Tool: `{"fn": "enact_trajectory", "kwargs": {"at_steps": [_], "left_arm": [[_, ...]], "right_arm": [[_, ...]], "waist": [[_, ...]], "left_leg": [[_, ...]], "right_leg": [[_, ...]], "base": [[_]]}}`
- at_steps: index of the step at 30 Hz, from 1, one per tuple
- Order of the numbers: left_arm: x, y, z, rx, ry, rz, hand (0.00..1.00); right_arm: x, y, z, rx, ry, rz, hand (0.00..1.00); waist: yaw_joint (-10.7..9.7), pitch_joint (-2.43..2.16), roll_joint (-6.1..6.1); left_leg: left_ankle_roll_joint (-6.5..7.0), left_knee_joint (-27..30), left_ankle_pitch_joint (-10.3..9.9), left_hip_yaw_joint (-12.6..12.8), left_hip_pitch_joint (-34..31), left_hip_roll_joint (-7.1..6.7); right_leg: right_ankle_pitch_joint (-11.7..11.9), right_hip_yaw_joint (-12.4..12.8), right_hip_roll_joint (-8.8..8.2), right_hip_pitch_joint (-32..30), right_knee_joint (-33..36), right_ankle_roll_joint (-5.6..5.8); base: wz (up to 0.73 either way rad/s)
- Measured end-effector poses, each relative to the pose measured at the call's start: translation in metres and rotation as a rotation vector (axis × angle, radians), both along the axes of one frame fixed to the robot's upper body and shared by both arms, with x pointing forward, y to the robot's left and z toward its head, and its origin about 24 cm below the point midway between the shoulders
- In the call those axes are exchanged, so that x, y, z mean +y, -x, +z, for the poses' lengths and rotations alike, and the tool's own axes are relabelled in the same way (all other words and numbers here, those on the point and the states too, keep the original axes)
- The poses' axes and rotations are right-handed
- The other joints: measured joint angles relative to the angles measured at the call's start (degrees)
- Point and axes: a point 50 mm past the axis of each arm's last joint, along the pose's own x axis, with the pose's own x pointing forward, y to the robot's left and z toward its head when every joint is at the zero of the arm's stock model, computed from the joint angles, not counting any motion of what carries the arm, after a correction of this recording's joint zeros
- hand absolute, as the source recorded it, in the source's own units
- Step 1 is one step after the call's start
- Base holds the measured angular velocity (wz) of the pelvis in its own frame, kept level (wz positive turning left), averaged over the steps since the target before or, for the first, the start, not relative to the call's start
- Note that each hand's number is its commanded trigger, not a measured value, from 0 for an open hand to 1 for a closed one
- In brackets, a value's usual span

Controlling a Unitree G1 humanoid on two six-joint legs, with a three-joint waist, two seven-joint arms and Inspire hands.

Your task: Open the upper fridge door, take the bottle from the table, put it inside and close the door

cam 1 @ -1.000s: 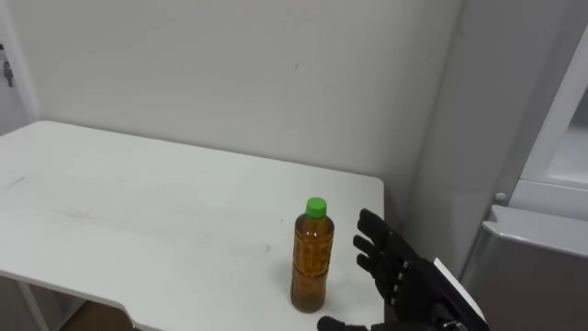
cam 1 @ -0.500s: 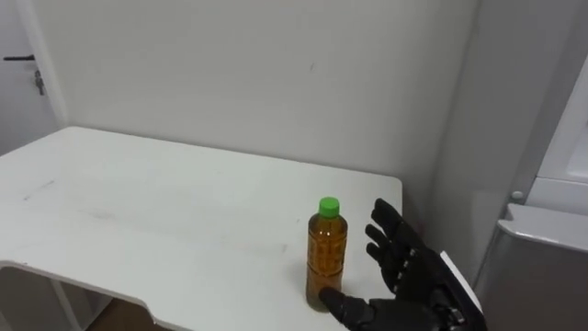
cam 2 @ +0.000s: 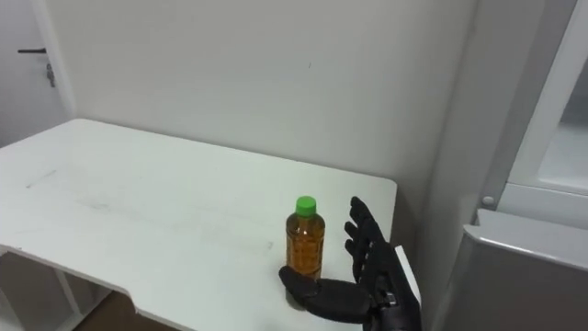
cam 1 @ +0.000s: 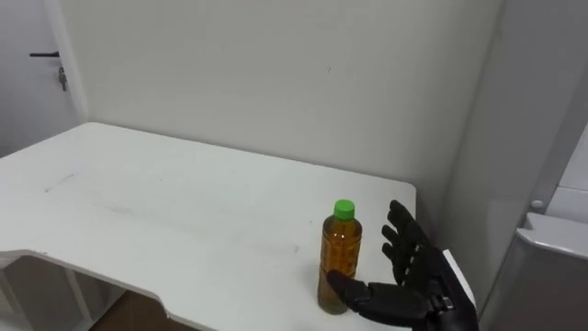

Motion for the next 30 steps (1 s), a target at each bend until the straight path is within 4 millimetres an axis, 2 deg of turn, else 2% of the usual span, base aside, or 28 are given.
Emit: {"fn": "enact_trajectory", "kwargs": {"at_steps": [3,6,11,17,23,30], "left_arm": [[0.0,-0.001,0.0,-0.002,0.0,0.0,0.0],[0.0,-0.001,0.001,0.001,-0.002,0.002,0.0],[-0.001,0.0,0.0,0.003,-0.001,0.005,0.0],[-0.001,0.002,0.0,0.027,-0.004,0.011,0.0],[0.0,-0.002,0.001,0.02,-0.006,0.009,0.0],[-0.002,-0.002,0.001,0.025,-0.007,0.002,0.0]], "right_arm": [[0.003,-0.004,0.001,0.0,-0.013,-0.022,0.0],[0.003,-0.006,0.003,-0.004,-0.014,-0.037,0.0],[0.001,-0.009,-0.011,0.052,0.015,-0.088,0.0],[-0.004,-0.008,-0.022,0.102,0.028,-0.156,0.0],[-0.004,-0.006,-0.027,0.115,0.073,-0.188,0.0],[-0.006,-0.01,-0.035,0.16,0.082,-0.216,0.0]], "waist": [[0.3,0.27,-0.04],[0.8,0.26,-0.18],[1.9,0.24,-0.23],[2.4,0.52,0.38],[2.8,0.45,0.5],[3.0,0.36,0.35]], "left_leg": [[0.0,0.3,0.0,-0.3,-0.4,-0.05],[0.0,0.4,0.0,-1.0,-0.7,-0.15],[0.01,0.4,0.0,-1.4,-0.8,-0.14],[0.0,0.5,0.0,-1.6,-1.1,-0.15],[0.01,0.6,0.0,-1.9,-1.3,-0.24],[0.44,0.6,0.3,-3.1,-1.3,-1.21]], "right_leg": [[0.0,-0.4,-0.1,-0.1,0.0,0.03],[-0.1,-1.0,-0.2,0.0,-0.1,0.06],[-0.1,-1.4,-0.2,0.1,0.0,0.06],[-0.1,-1.7,-0.23,0.0,0.0,0.06],[-0.1,-2.0,-0.34,0.0,-0.1,0.15],[-0.5,-3.5,-1.37,0.9,-0.1,0.73]], "base": [[0.07],[0.1],[0.04],[0.0],[0.02],[0.12]]}}
